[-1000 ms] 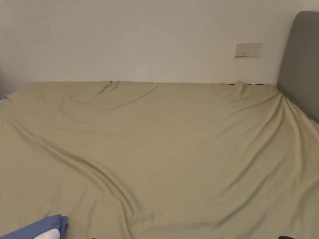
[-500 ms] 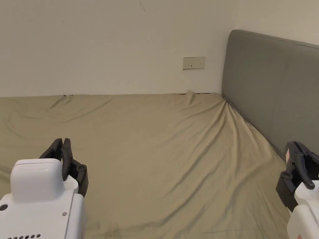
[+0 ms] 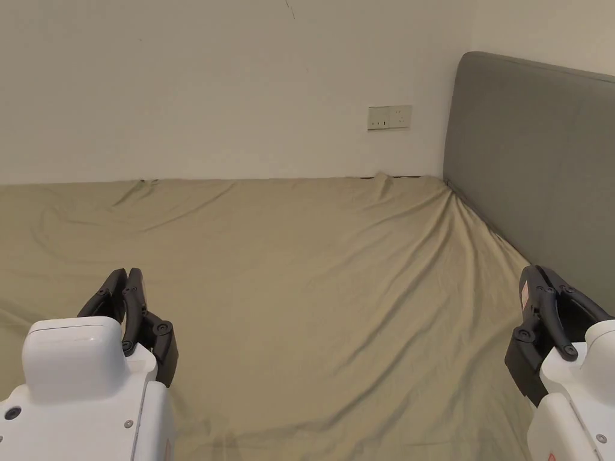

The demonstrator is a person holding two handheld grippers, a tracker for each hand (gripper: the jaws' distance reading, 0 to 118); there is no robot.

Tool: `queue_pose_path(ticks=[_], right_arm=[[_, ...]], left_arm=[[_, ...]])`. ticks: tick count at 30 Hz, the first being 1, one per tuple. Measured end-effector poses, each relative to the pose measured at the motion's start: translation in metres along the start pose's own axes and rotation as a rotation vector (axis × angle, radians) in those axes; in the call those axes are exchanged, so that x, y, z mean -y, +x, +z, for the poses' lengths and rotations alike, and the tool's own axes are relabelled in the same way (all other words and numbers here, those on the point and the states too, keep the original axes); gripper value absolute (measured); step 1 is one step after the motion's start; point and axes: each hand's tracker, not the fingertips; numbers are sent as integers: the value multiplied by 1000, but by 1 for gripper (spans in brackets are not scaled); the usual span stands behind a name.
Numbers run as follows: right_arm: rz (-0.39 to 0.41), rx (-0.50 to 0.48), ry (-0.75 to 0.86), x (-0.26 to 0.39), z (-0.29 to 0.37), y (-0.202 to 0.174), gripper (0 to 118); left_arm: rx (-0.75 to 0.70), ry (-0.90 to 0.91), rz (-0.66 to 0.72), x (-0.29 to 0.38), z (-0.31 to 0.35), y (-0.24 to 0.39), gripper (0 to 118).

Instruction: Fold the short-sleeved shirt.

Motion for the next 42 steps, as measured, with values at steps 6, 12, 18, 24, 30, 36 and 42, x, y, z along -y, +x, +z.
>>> queue_pose_path(ticks=[6, 12, 18, 24, 30, 36, 42], right_arm=[[6, -28, 1, -1, -1, -6, 6], [6, -45, 5, -3, 0, -9, 6], [6, -58, 6, -3, 1, -12, 6], [7, -65, 10, -4, 2, -14, 6], [11, -66, 9, -5, 3, -15, 6], [7, -69, 9, -4, 4, -15, 6], [12, -75, 7, -4, 3, -17, 6]], left_arm=[[31, 6, 0, 0, 0, 1, 9], [45, 6, 3, 1, 1, 1, 9], [52, 1, 0, 1, 2, 1, 9], [58, 1, -10, 1, 3, 3, 9], [64, 3, -3, 0, 3, 2, 9], [66, 3, -6, 0, 4, 2, 9], [72, -1, -5, 1, 4, 3, 9]])
